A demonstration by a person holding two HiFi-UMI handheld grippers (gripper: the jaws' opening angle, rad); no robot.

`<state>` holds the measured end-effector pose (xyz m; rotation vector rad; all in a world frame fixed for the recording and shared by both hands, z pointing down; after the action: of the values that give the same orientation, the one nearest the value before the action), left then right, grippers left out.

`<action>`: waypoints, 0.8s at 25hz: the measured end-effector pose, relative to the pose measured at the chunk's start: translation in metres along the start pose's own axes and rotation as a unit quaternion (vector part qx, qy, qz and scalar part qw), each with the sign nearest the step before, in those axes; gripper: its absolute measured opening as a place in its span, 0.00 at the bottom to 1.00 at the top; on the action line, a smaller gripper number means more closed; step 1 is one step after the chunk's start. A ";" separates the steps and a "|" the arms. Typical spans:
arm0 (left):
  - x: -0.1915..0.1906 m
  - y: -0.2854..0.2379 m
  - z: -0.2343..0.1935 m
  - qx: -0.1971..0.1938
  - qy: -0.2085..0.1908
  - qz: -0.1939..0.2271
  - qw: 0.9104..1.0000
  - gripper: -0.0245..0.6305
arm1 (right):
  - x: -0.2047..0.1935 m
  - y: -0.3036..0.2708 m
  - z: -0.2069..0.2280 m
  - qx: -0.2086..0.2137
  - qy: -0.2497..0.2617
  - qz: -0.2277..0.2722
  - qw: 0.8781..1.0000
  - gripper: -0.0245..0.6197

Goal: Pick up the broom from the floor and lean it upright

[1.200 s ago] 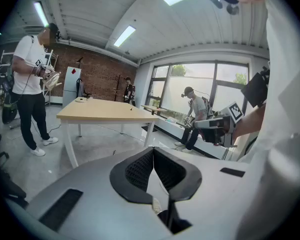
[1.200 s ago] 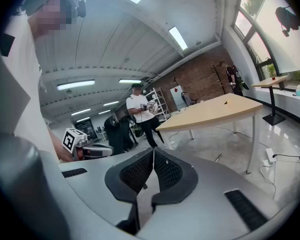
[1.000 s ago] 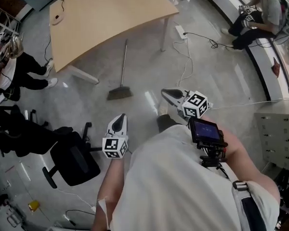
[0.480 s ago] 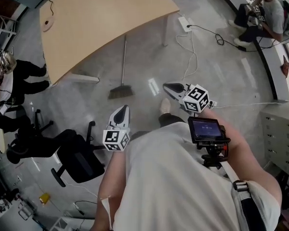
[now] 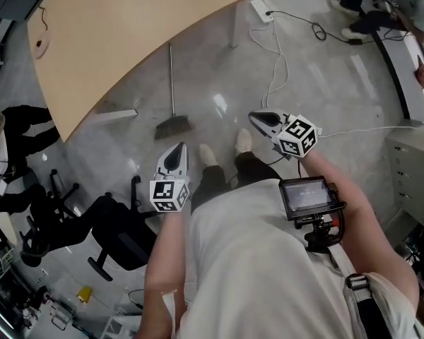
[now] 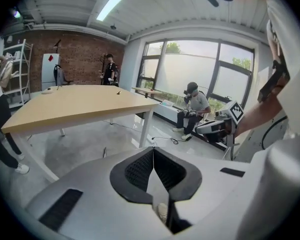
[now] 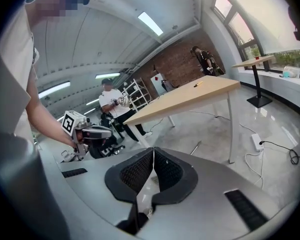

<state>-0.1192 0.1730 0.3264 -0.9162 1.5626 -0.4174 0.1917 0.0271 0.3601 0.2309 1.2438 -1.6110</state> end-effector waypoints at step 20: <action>-0.080 -0.210 -0.095 -0.029 -0.074 -0.029 0.996 0.05 | -0.060 -0.171 0.095 -0.044 -0.009 0.014 0.999 0.07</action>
<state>-0.1446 0.0796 0.5504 -1.0160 1.4225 -0.3384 0.1207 -0.0260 0.5439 0.1761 1.2887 -1.5275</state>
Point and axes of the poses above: the fingertips, and each gripper's own axes: y backward along the fingers, z to its right, x out of its top, the point moved 10 cm from there along y, backward along the fingers, and after that the axes turned 13 degrees about -z, right-handed, at the moved point
